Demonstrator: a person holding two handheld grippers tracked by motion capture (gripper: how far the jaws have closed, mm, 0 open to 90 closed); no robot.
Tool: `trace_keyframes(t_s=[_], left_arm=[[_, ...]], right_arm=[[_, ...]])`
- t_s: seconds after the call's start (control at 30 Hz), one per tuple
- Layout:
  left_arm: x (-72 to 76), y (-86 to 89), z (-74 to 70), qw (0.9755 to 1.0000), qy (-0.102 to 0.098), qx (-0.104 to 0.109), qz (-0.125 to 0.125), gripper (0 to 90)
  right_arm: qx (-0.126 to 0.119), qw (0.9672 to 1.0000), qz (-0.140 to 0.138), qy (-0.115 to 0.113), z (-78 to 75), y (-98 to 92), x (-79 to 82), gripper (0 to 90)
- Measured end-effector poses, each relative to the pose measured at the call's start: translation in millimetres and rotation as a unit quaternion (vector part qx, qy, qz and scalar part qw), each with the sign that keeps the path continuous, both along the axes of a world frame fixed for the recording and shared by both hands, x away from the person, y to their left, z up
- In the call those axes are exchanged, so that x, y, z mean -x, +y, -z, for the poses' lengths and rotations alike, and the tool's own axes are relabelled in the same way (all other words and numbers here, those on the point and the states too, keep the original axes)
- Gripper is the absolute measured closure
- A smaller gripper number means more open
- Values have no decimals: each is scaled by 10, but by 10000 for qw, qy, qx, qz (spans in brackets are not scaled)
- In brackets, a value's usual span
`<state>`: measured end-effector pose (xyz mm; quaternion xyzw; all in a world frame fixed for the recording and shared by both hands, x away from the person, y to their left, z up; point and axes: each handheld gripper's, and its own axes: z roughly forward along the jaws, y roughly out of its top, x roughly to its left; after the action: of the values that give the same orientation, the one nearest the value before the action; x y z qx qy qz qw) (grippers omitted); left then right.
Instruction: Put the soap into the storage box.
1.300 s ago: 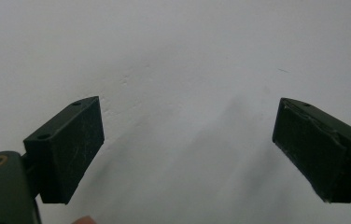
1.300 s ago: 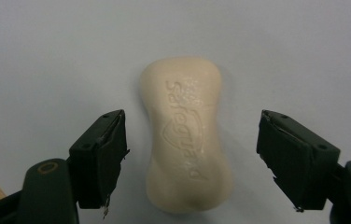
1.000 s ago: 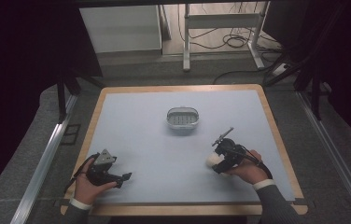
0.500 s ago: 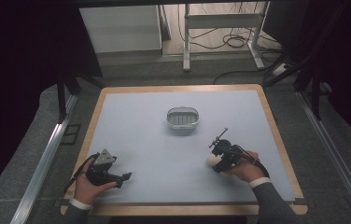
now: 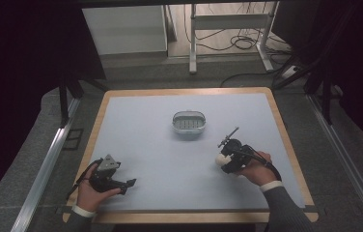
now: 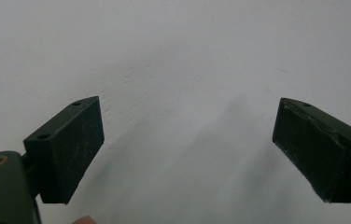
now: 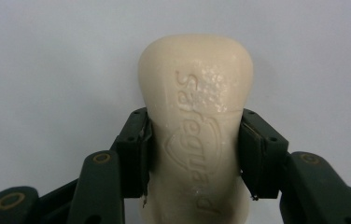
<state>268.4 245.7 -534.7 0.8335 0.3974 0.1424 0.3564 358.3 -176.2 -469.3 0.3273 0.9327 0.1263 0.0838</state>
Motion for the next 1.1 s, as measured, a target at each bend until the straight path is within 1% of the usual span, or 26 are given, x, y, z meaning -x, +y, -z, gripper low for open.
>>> trace_keyframes(t_s=[0.07,0.27,0.33,0.53,0.6,0.63,0.8,1.1], left_arm=[[-1,-2,2,10000,3,-7,1,94],[-6,-4,8,10000,15,-44,25,94],[-4,-2,5,10000,13,-33,19,94],[-8,-2,7,10000,11,-57,23,94],[-7,-6,9,10000,18,-44,34,94],[-6,-6,7,10000,15,-35,29,94],[1,9,-7,10000,-16,7,-6,94],[-4,-6,6,10000,12,-19,11,94]], right_arm=[[-55,9999,38,-107,-44,-15,-12,499],[-71,9998,35,-155,-91,-14,-51,499],[-87,9999,46,-134,-93,-4,-62,499],[-79,9998,-26,-190,-109,35,-84,499],[-104,9997,-50,-230,-126,43,-91,499],[-123,9997,-33,-215,-133,48,-93,499],[-102,9996,-63,-275,-165,75,-123,499],[-123,9992,-143,-341,-207,152,-239,499]])
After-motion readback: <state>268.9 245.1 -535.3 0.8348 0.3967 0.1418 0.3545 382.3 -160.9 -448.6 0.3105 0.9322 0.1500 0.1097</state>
